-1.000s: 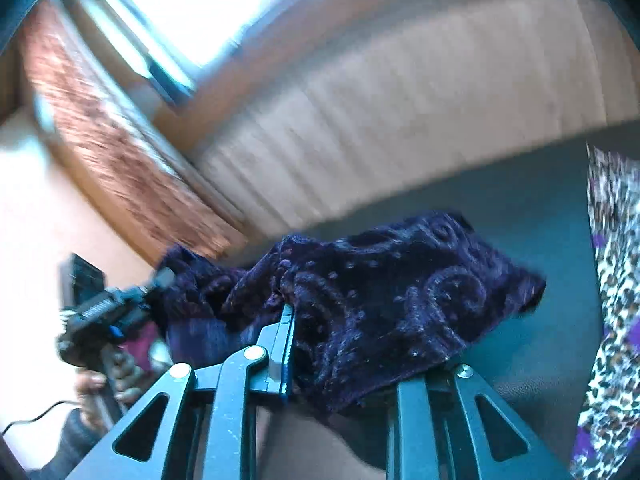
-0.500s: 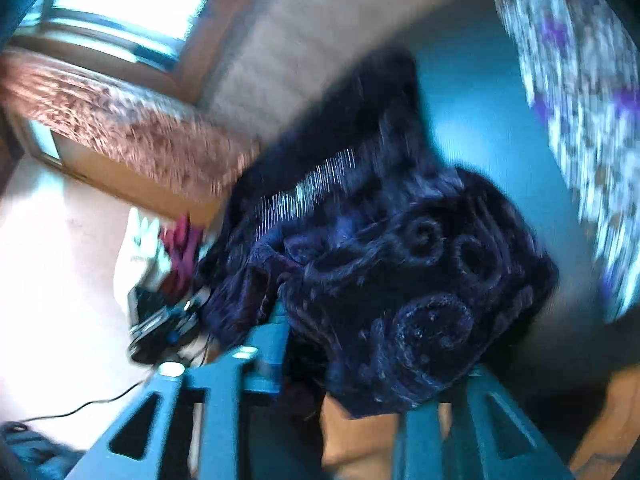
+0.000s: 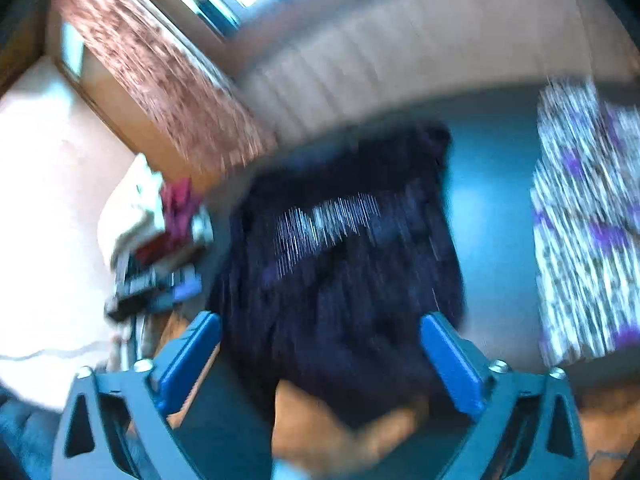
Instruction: Fold clothes
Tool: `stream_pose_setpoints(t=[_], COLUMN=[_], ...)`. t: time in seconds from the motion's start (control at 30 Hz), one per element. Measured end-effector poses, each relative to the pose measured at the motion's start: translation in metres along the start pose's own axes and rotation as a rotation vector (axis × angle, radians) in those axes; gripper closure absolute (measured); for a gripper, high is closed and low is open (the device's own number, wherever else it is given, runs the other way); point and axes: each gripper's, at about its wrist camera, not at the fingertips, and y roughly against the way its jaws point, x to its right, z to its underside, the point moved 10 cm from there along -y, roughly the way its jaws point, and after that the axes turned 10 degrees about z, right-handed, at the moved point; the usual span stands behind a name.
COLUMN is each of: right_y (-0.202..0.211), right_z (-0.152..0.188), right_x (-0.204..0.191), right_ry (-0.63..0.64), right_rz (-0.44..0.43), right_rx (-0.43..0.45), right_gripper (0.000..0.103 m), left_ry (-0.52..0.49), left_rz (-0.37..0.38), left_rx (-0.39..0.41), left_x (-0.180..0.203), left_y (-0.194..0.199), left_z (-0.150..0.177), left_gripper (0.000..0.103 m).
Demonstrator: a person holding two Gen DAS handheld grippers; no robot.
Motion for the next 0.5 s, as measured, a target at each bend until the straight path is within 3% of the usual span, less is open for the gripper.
stream_pose_setpoints(t=[0.1,0.2,0.27,0.33,0.43,0.5], right_y=[-0.05,-0.102,-0.137,-0.165,-0.189,-0.196], right_z=[-0.025,-0.038,-0.043,-0.045,-0.047,-0.049], right_x=[-0.019,-0.021,-0.017,-0.002,0.025,0.036], right_ry=[-0.003,0.018,0.068,0.145,0.212,0.246], right_rz=[-0.005,0.042,0.124,0.243,0.392,0.45], right_rx=[0.023,-0.011,-0.039,-0.068,-0.097,-0.094], right_gripper=[0.0,0.0,0.0,0.0,0.0,0.0], left_ry=[-0.079,-0.08,-0.037,-0.064,-0.187,-0.266], left_rz=[-0.039,-0.119,-0.092,-0.097,-0.17,-0.234], left_rx=[-0.029,-0.036,-0.06,-0.088,-0.126,-0.12], left_x=[0.007,-0.006,-0.008,-0.003,0.007,0.009], left_y=[-0.014,-0.025,-0.034,-0.044,-0.068,-0.081], left_z=[0.002,-0.001,0.001,0.007,0.019,0.011], left_gripper=[0.058,0.057,0.057,0.056,0.057,0.065])
